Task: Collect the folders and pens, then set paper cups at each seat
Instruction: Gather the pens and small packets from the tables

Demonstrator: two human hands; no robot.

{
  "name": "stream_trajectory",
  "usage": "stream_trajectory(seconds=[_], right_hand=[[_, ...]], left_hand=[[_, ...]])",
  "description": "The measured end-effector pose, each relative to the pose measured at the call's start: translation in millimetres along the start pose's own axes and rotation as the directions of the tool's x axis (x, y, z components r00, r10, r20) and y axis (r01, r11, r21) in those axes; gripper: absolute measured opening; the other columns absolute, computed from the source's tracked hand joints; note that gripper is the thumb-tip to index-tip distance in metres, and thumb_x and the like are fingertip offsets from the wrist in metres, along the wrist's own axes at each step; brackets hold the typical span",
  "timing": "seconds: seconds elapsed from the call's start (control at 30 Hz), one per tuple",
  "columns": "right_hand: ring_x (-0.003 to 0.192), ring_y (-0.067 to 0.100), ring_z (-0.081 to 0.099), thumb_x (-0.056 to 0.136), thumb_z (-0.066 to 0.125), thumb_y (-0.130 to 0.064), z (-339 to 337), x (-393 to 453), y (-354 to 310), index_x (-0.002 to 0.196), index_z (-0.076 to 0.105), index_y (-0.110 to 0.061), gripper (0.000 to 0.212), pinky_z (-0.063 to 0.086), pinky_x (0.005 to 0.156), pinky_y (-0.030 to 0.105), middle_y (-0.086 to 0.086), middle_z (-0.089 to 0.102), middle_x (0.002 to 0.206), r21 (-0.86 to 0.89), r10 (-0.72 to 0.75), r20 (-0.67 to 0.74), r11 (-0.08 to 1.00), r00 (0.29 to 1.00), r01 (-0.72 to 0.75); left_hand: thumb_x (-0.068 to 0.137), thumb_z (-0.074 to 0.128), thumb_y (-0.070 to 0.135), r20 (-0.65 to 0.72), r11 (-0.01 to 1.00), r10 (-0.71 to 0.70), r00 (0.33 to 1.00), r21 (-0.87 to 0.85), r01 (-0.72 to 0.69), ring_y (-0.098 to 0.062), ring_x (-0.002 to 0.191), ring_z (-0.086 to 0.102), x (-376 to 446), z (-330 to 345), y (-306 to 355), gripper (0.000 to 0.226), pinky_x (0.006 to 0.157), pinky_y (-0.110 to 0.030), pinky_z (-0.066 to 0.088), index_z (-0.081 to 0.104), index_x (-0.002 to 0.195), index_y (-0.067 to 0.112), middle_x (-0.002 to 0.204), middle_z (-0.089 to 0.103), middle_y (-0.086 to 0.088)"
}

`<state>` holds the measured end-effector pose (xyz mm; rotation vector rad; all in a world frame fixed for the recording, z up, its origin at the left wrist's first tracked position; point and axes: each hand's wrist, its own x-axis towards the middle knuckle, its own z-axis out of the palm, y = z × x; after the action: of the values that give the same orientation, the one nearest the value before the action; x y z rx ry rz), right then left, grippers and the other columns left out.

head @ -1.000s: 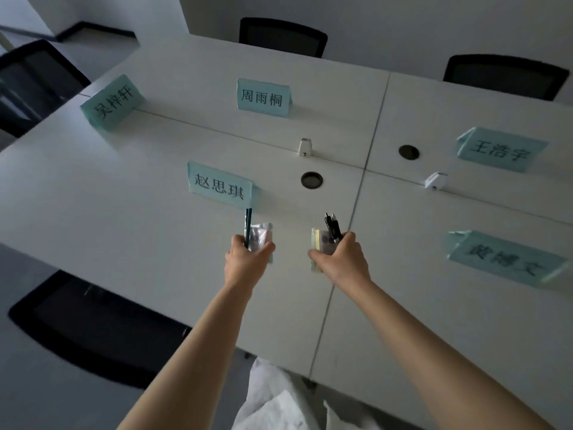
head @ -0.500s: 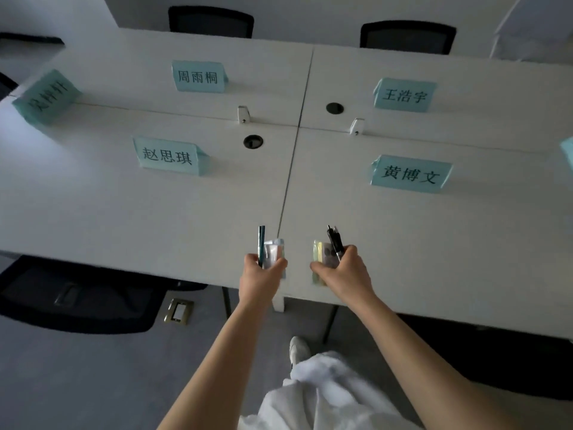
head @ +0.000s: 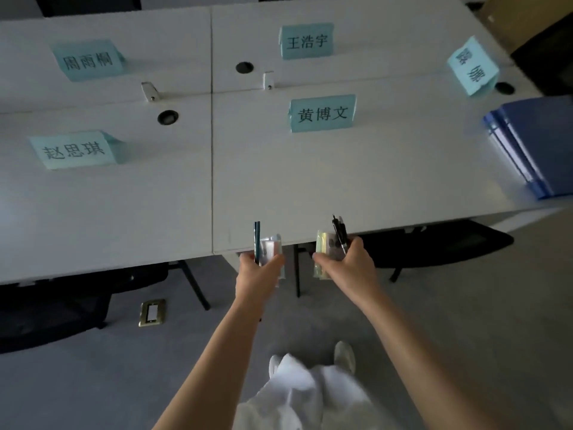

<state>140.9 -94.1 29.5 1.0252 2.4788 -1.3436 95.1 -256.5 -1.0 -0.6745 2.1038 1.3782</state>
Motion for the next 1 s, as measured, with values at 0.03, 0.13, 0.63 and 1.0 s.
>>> stream_trajectory(seconds=[0.03, 0.13, 0.63, 1.0], right_hand=[[0.09, 0.022, 0.057, 0.072, 0.073, -0.041, -14, 0, 8, 0.099, 0.047, -0.01, 0.049, 0.041, 0.07, 0.029, 0.004, 0.056, 0.099, 0.019, 0.003, -0.022, 1.0, 1.0, -0.002], [0.083, 0.018, 0.055, 0.073, 0.072, -0.043, -58, 3, 32, 0.098, 0.046, -0.011, 0.049, 0.038, 0.059, 0.028, 0.003, 0.056, 0.097, 0.047, 0.026, -0.068, 0.999, 0.997, -0.023], [0.085, 0.018, 0.056, 0.074, 0.074, -0.04, -291, 74, 190, 0.099, 0.045, -0.013, 0.047, 0.04, 0.066, 0.03, -0.005, 0.051, 0.087, 0.061, 0.065, -0.134, 0.996, 0.989, -0.058], [0.074, -0.002, 0.052, 0.076, 0.074, -0.041, -386, 191, 242, 0.105, 0.048, -0.018, 0.046, 0.037, 0.053, 0.016, -0.01, 0.056, 0.089, 0.068, 0.084, 0.03, 0.994, 0.996, -0.086]], left_hand=[[0.079, 0.066, 0.038, 0.014, 1.0, 0.021, 1.0, 0.017, -0.021, -0.017, 0.067, 0.059, -6, 12, 5, 0.039, 0.063, -0.03, 0.044, 0.046, 0.107, 0.019, 0.09, 0.06, -0.003], [0.079, 0.068, 0.04, 0.071, 0.994, 0.079, 0.994, 0.069, -0.084, -0.019, 0.073, 0.06, -20, 54, 23, 0.041, 0.066, -0.035, 0.05, 0.046, 0.107, 0.019, 0.09, 0.06, -0.002], [0.078, 0.073, 0.041, 0.164, 0.98, 0.101, 0.981, 0.151, -0.126, -0.014, 0.081, 0.059, -109, 343, 75, 0.047, 0.08, -0.035, 0.053, 0.041, 0.107, 0.021, 0.089, 0.055, 0.004], [0.076, 0.066, 0.053, 0.173, 0.985, 0.054, 0.983, 0.154, -0.081, -0.014, 0.06, 0.057, -87, 482, 144, 0.054, 0.047, -0.023, 0.038, 0.045, 0.11, 0.018, 0.091, 0.064, -0.005]])
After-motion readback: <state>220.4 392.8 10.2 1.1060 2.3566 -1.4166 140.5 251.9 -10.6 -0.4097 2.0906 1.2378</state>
